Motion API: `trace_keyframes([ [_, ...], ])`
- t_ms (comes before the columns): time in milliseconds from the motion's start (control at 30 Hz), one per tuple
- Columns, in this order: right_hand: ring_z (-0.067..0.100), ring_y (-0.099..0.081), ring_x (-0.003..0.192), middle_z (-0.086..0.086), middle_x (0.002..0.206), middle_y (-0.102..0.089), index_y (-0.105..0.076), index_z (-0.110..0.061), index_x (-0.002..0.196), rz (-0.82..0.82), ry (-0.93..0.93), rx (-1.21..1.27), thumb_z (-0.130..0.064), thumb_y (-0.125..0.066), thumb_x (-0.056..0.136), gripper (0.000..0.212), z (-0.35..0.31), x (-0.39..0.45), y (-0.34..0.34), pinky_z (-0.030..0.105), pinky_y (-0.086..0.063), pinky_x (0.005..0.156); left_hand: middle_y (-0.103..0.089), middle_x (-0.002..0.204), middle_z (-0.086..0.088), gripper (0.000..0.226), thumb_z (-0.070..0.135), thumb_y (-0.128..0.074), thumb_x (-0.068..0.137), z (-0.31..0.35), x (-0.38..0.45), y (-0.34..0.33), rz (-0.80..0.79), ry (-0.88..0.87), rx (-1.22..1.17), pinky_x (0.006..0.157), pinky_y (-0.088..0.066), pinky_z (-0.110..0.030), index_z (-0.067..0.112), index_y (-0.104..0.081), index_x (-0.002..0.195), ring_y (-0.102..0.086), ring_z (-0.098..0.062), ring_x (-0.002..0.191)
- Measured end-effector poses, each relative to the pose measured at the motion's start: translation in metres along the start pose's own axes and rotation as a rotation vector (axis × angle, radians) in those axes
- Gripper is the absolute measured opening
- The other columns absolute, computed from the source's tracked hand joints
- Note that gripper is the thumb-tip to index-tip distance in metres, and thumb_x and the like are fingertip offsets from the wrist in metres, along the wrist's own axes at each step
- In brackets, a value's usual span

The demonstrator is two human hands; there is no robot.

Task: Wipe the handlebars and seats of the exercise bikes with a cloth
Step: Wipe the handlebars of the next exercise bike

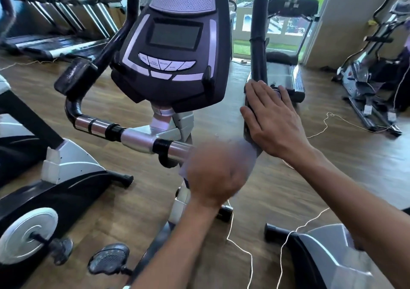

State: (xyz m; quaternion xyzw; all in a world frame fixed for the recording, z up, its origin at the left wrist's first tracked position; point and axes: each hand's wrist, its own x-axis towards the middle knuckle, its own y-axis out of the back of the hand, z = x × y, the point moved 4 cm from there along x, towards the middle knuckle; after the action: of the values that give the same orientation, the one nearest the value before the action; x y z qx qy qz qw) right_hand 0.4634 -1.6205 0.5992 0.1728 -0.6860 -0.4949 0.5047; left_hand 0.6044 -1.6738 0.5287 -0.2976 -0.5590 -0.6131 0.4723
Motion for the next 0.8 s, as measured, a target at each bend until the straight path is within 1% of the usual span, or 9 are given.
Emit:
trace_keyframes([
  [67, 0.016, -0.017, 0.156, 0.001, 0.168, -0.026, -0.028, -0.013, 0.161, 0.008, 0.006, 0.014, -0.049, -0.016, 0.101, 0.071, 0.001, -0.001, 0.001, 0.035, 0.004, 0.124, -0.075, 0.098, -0.009, 0.027, 0.021, -0.052, 0.097, -0.040, 0.005, 0.013, -0.030, -0.077, -0.018, 0.085, -0.056, -0.043, 0.007, -0.075, 0.095, -0.070, -0.033, 0.093],
  [200, 0.016, -0.022, 0.155, 0.001, 0.166, -0.031, -0.034, -0.013, 0.159, 0.052, -0.050, 0.058, -0.050, -0.019, 0.102, 0.069, -0.003, 0.001, -0.003, 0.037, 0.003, 0.126, -0.073, 0.091, -0.008, 0.025, 0.018, -0.050, 0.094, -0.104, 0.008, 0.037, 0.100, 0.234, 0.079, 0.083, -0.052, -0.039, 0.008, -0.073, 0.088, -0.066, -0.032, 0.090],
  [300, 0.017, -0.025, 0.154, 0.002, 0.164, -0.035, -0.038, -0.014, 0.157, 0.068, -0.065, 0.087, -0.052, -0.016, 0.100, 0.072, -0.005, 0.002, -0.003, 0.038, 0.000, 0.126, -0.071, 0.085, -0.007, 0.021, 0.019, -0.054, 0.091, -0.071, 0.005, 0.022, 0.143, 0.343, 0.088, 0.084, -0.054, -0.042, 0.010, -0.070, 0.081, -0.065, -0.033, 0.089],
  [433, 0.015, -0.022, 0.155, 0.001, 0.166, -0.032, -0.034, -0.014, 0.159, 0.057, -0.047, 0.082, -0.050, -0.014, 0.101, 0.071, -0.003, 0.001, -0.002, 0.038, 0.000, 0.127, -0.070, 0.083, -0.007, 0.018, 0.020, -0.059, 0.089, -0.005, 0.005, 0.002, -0.022, 0.128, 0.013, 0.077, -0.051, -0.043, 0.011, -0.072, 0.082, -0.063, -0.032, 0.082],
  [533, 0.015, -0.021, 0.155, 0.001, 0.166, -0.031, -0.034, -0.013, 0.159, 0.071, -0.004, 0.088, -0.047, -0.017, 0.102, 0.069, 0.000, -0.007, -0.001, 0.038, -0.002, 0.128, -0.072, 0.084, -0.005, 0.022, 0.023, -0.056, 0.090, -0.031, 0.012, 0.011, -0.119, -0.045, -0.032, 0.072, -0.052, -0.041, 0.011, -0.074, 0.086, -0.066, -0.030, 0.080],
  [567, 0.016, -0.022, 0.155, 0.001, 0.166, -0.032, -0.035, -0.012, 0.158, 0.083, 0.003, 0.102, -0.046, -0.018, 0.102, 0.068, 0.001, -0.008, -0.001, 0.039, -0.003, 0.128, -0.072, 0.083, -0.005, 0.024, 0.024, -0.054, 0.089, -0.050, 0.016, 0.014, -0.128, -0.015, -0.012, 0.070, -0.052, -0.039, 0.012, -0.074, 0.084, -0.066, -0.029, 0.079],
  [667, 0.016, -0.025, 0.154, 0.001, 0.163, -0.036, -0.041, -0.011, 0.155, 0.131, -0.037, 0.183, -0.045, -0.022, 0.102, 0.066, -0.001, -0.007, -0.003, 0.037, -0.001, 0.128, -0.072, 0.082, -0.003, 0.023, 0.026, -0.053, 0.087, -0.090, 0.022, 0.030, -0.057, 0.237, 0.074, 0.069, -0.051, -0.037, 0.015, -0.071, 0.077, -0.066, -0.028, 0.079],
  [733, 0.015, -0.027, 0.153, 0.000, 0.162, -0.040, -0.045, -0.012, 0.153, 0.165, -0.083, 0.233, -0.046, -0.023, 0.101, 0.066, -0.002, -0.005, -0.003, 0.034, -0.001, 0.127, -0.070, 0.079, -0.003, 0.021, 0.026, -0.054, 0.086, -0.065, 0.017, 0.024, -0.027, 0.327, 0.095, 0.069, -0.051, -0.039, 0.016, -0.068, 0.074, -0.064, -0.029, 0.078],
  [800, 0.013, -0.026, 0.153, -0.002, 0.162, -0.039, -0.046, -0.013, 0.153, 0.165, -0.087, 0.264, -0.046, -0.022, 0.101, 0.066, -0.002, -0.003, -0.003, 0.029, 0.003, 0.126, -0.067, 0.077, -0.004, 0.019, 0.027, -0.056, 0.085, -0.020, 0.012, 0.011, -0.057, 0.292, 0.048, 0.069, -0.050, -0.041, 0.016, -0.068, 0.075, -0.061, -0.028, 0.078],
])
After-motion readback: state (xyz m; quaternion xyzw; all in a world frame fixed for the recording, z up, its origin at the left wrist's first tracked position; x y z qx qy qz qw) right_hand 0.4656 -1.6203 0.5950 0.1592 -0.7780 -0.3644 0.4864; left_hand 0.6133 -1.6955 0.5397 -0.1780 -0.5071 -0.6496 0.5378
